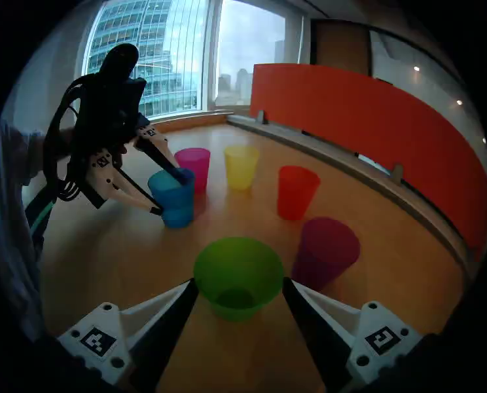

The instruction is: Pour water

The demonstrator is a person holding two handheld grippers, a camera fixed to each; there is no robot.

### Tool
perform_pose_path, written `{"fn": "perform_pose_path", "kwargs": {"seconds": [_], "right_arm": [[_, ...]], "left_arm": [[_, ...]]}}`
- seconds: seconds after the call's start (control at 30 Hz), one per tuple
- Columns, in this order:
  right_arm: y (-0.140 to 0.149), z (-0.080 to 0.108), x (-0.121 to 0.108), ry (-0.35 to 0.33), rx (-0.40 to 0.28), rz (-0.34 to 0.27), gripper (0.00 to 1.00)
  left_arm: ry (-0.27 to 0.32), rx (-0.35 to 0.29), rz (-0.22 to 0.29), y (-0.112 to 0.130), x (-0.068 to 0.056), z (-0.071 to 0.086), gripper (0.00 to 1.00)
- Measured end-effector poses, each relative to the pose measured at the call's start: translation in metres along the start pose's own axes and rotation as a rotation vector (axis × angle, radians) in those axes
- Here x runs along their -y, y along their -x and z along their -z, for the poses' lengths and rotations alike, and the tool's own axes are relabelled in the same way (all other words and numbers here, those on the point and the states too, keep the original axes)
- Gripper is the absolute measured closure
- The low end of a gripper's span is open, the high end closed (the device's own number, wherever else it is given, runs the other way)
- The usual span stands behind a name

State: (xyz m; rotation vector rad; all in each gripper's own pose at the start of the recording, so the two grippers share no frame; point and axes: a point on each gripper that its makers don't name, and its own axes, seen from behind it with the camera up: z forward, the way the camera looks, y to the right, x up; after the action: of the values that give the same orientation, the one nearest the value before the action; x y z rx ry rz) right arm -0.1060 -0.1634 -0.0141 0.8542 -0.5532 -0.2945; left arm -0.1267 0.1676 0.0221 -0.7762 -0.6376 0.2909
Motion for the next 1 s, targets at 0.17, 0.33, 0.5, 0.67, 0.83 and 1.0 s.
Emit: {"fn": "perform_pose_path", "kwargs": {"seconds": [0.17, 0.33, 0.5, 0.67, 0.83, 1.0], "right_arm": [[-0.0008, -0.0009, -0.0001, -0.001, -0.003, -0.001, 0.01], [-0.0017, -0.0018, -0.0006, 0.000, -0.004, 0.002, 0.01], [-0.0028, -0.0025, -0.0011, 0.003, -0.005, 0.005, 0.00], [-0.0040, -0.0041, -0.0009, 0.002, -0.009, 0.004, 0.01], [-0.0046, -0.0055, -0.0011, 0.003, -0.012, 0.002, 0.01], [-0.0047, -0.0080, -0.0013, 0.005, -0.012, 0.004, 0.01]], "left_arm": [[-0.005, 0.005, -0.005, 0.0006, 0.0009, -0.0015, 0.01], [-0.014, 0.009, -0.013, 0.0007, 0.0022, -0.0034, 0.07], [-0.019, 0.011, -0.015, 0.0009, 0.0033, -0.0051, 0.13], [-0.017, 0.011, -0.011, 0.0010, 0.0035, -0.0050, 0.13], [-0.017, 0.012, -0.011, 0.0010, 0.0036, -0.0045, 0.13], [-0.015, 0.013, -0.012, 0.0008, 0.0038, -0.0044, 0.14]]}}
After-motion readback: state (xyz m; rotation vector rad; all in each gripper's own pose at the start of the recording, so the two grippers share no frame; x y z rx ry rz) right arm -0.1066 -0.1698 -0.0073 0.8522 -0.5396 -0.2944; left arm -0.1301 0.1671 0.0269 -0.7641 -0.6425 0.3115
